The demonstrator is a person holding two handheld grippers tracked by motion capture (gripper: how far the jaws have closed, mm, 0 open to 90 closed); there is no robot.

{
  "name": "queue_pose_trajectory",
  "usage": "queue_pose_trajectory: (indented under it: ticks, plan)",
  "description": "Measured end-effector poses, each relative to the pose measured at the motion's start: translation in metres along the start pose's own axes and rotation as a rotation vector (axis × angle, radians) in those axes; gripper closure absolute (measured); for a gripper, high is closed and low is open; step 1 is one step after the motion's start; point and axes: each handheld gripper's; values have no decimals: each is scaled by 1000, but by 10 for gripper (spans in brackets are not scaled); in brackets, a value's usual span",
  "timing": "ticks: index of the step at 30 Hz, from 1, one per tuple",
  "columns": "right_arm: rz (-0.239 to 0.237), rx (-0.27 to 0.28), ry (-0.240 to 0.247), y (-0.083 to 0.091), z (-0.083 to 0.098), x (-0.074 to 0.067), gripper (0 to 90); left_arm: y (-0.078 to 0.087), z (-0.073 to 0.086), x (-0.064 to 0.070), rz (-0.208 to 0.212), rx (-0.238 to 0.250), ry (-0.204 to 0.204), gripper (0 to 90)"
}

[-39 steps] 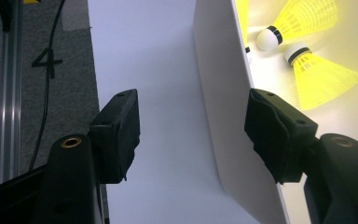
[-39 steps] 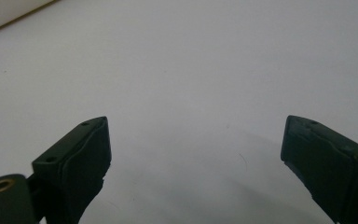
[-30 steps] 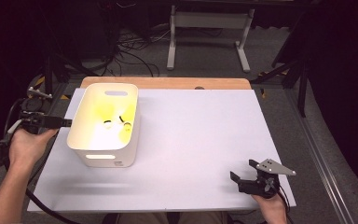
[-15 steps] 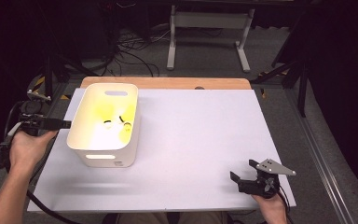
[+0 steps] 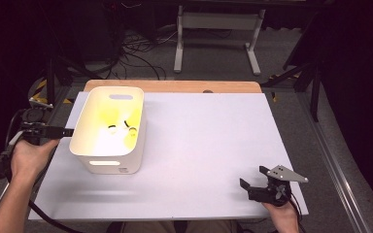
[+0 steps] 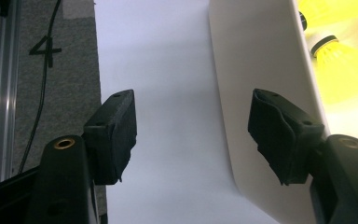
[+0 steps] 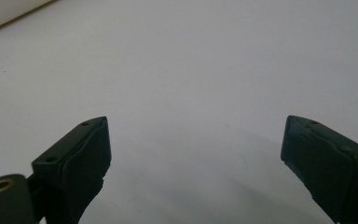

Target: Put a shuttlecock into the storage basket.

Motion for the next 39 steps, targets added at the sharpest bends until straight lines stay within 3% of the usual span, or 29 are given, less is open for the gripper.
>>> queue_pose_trajectory:
  ticks: [39]
  plan:
    - [0,1,1,0,0,0,88,-17,26,-7,-4,6,17,318]
Point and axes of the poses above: each handheld gripper's, and its own axes: y roughly backward along the jaws, z roughly out of its underside, x roughly to its right, and after that the axes turned 2 degrees about -z, right-handed
